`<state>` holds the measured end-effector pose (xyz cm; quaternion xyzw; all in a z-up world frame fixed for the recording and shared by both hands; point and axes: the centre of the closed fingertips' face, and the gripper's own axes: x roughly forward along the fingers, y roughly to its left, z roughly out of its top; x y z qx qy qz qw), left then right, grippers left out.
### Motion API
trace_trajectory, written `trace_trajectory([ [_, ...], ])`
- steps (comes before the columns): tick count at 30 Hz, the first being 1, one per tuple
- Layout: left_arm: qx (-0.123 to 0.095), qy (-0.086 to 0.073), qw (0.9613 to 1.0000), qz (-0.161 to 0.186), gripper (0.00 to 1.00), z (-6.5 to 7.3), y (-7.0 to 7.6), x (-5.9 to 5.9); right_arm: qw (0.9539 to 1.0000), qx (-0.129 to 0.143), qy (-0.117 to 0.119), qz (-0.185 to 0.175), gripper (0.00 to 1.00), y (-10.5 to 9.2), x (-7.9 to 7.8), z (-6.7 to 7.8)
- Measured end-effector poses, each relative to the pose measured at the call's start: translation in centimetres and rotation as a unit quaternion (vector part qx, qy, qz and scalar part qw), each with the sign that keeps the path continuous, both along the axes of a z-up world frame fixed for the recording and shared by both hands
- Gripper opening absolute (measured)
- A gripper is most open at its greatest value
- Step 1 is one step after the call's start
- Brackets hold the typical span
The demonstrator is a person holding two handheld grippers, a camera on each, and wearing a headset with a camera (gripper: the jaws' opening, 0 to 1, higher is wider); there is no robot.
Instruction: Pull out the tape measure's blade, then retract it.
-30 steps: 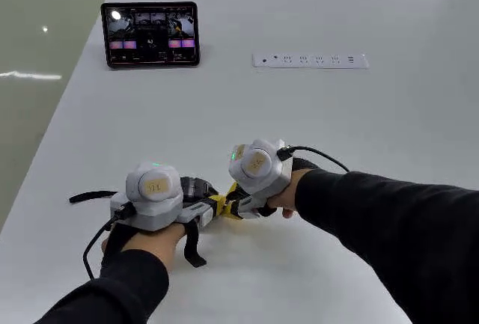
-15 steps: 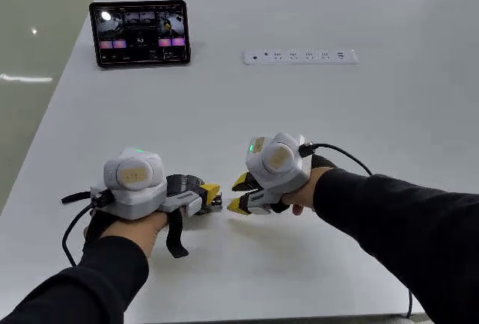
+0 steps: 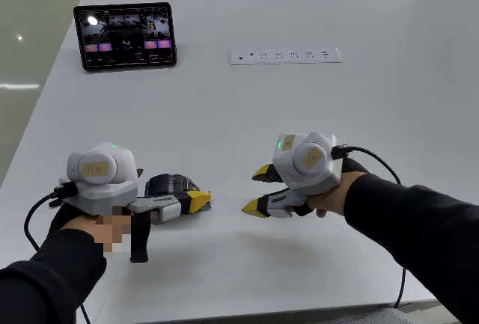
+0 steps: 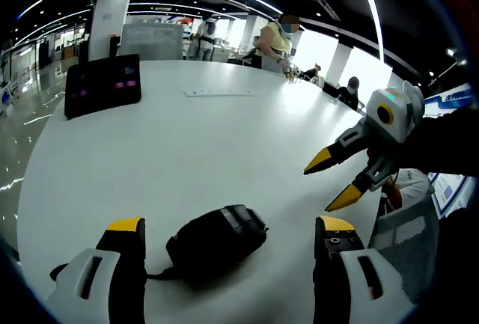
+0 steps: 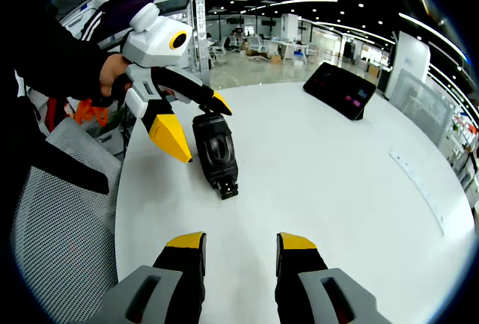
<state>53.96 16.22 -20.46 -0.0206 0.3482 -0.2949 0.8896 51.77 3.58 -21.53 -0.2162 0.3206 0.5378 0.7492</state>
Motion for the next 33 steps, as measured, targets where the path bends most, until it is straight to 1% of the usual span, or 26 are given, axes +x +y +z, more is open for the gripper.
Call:
trace_trajectory([
  [3,0.008,0.003,0.9998,-0.019,0.97,0.0,0.2,-0.5,0.9999,0.0,-0.006,-0.016,0.41,-1.2,0.1,0.5],
  [5,0.01,0.002,0.9996,-0.024,0.99,0.2,0.5,-0.7,0.9996,0.007,-0.003,-0.026,0.41,-2.0,0.0,0.8],
  [6,0.009,0.004,0.9997,-0.024,0.99,0.4,0.8,-0.7,0.9994,0.009,-0.003,-0.032,0.42,-2.5,-0.1,1.0],
  [8,-0.003,0.007,0.9996,-0.025,0.99,0.7,0.9,-0.8,0.9993,0.01,-0.003,-0.035,0.44,-3.1,-0.3,1.2],
  [10,0.002,0.002,0.9996,-0.027,0.99,1.0,1.4,-0.8,0.9992,0.011,-0.006,-0.037,0.46,-3.7,-0.8,1.5],
  [12,0.001,-0.005,0.9994,-0.035,0.99,1.3,1.7,-0.9,0.9992,0.01,-0.008,-0.039,0.49,-4.4,-1.1,1.6],
  [13,-0.013,-0.007,0.9987,-0.048,0.99,1.6,1.5,-1.2,0.9991,0.008,-0.006,-0.041,0.5,-4.8,-1.3,1.5],
  [14,-0.027,-0.005,0.9983,-0.052,0.99,1.8,1.3,-1.4,0.999,0.008,-0.006,-0.044,0.52,-5.2,-1.3,1.5],
  [15,-0.016,-0.002,0.9985,-0.051,0.99,1.5,1.8,-1.5,0.9988,0.01,-0.006,-0.047,0.53,-5.5,-1.4,1.6],
  [16,-0.002,-0.001,0.9979,-0.065,0.99,1.3,2.1,-1.9,0.9985,0.013,-0.006,-0.053,0.54,-6.0,-1.4,1.7],
  [17,-0.007,-0.005,0.9976,-0.069,0.99,1.4,2.1,-2.0,0.9981,0.015,-0.006,-0.059,0.55,-6.3,-1.4,1.7],
  [18,-0.006,-0.002,0.9975,-0.07,0.99,1.3,2.3,-2.2,0.9977,0.017,-0.005,-0.065,0.56,-6.7,-1.4,1.8],
  [19,0.0,0.007,0.9975,-0.07,0.99,1.0,2.7,-2.4,0.9972,0.02,-0.005,-0.072,0.57,-7.3,-1.3,1.8],
  [21,0.002,0.012,0.9976,-0.068,0.99,0.8,3.2,-2.7,0.9963,0.023,-0.003,-0.083,0.59,-8.3,-1.3,1.8],
  [24,0.002,0.007,0.9972,-0.074,0.99,0.9,3.6,-3.2,0.9957,0.027,0.002,-0.089,0.62,-9.9,-1.5,1.7],
  [26,0.014,0.005,0.9964,-0.084,0.99,0.8,4.1,-3.6,0.9951,0.026,0.004,-0.096,0.64,-11.1,-1.7,1.7],
  [28,0.015,0.004,0.9959,-0.089,0.99,0.8,4.5,-3.7,0.9943,0.028,0.006,-0.102,0.65,-12.1,-1.8,1.8],
  [31,0.025,0.003,0.9959,-0.087,0.99,0.8,5.5,-3.7,0.9931,0.025,0.003,-0.114,0.66,-13.9,-1.9,1.7],
  [33,0.024,0.0,0.9957,-0.089,0.99,1.0,5.8,-3.9,0.9925,0.027,0.0,-0.119,0.69,-14.6,-1.9,1.8],
])
